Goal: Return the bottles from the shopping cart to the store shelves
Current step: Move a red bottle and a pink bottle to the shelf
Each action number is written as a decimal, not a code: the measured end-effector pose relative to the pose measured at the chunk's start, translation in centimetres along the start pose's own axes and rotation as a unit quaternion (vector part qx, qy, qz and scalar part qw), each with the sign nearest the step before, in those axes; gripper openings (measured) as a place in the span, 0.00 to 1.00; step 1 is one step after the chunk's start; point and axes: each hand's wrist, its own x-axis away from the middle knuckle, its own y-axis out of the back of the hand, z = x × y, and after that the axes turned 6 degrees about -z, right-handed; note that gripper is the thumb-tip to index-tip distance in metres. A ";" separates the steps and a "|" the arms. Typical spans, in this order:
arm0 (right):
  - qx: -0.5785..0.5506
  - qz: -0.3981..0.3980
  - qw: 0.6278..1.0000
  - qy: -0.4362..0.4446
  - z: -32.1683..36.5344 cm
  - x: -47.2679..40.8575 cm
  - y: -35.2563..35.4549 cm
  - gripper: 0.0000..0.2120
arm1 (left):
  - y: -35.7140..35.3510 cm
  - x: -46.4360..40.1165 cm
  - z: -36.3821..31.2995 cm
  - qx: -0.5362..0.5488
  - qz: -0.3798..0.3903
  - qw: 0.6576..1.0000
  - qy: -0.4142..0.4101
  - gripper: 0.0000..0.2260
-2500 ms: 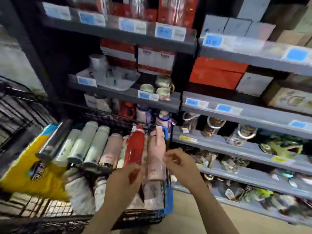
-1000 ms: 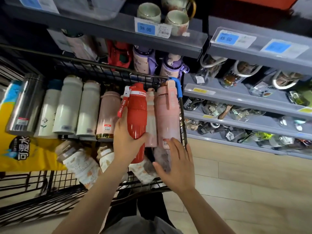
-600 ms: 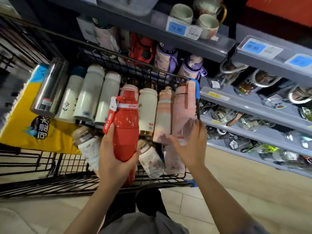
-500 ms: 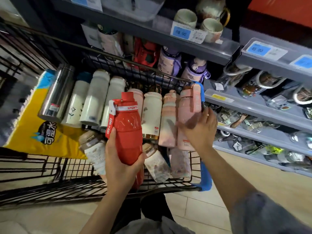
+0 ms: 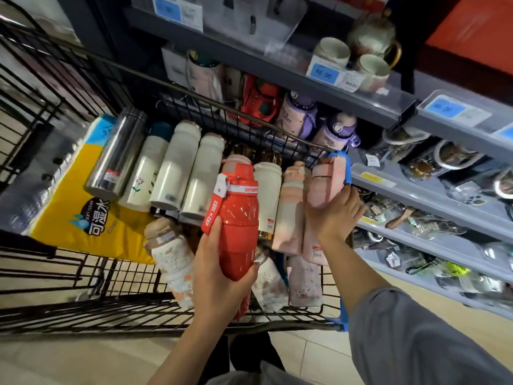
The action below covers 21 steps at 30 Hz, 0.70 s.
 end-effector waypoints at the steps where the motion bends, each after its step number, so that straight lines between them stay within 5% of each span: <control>1: -0.014 -0.007 1.000 -0.003 0.1 0.0 -0.1 0.48 | 0.0 0.0 0.0 -0.001 0.002 1.000 -0.002 0.49; 14: -0.191 -0.002 0.981 -0.021 2.8 2.2 5.9 0.46 | -0.1 -0.2 0.0 0.001 0.030 1.000 0.007 0.49; 21: -0.298 0.005 0.954 -0.025 2.6 3.8 13.4 0.38 | 0.2 -0.7 -1.6 0.108 0.032 0.992 0.060 0.49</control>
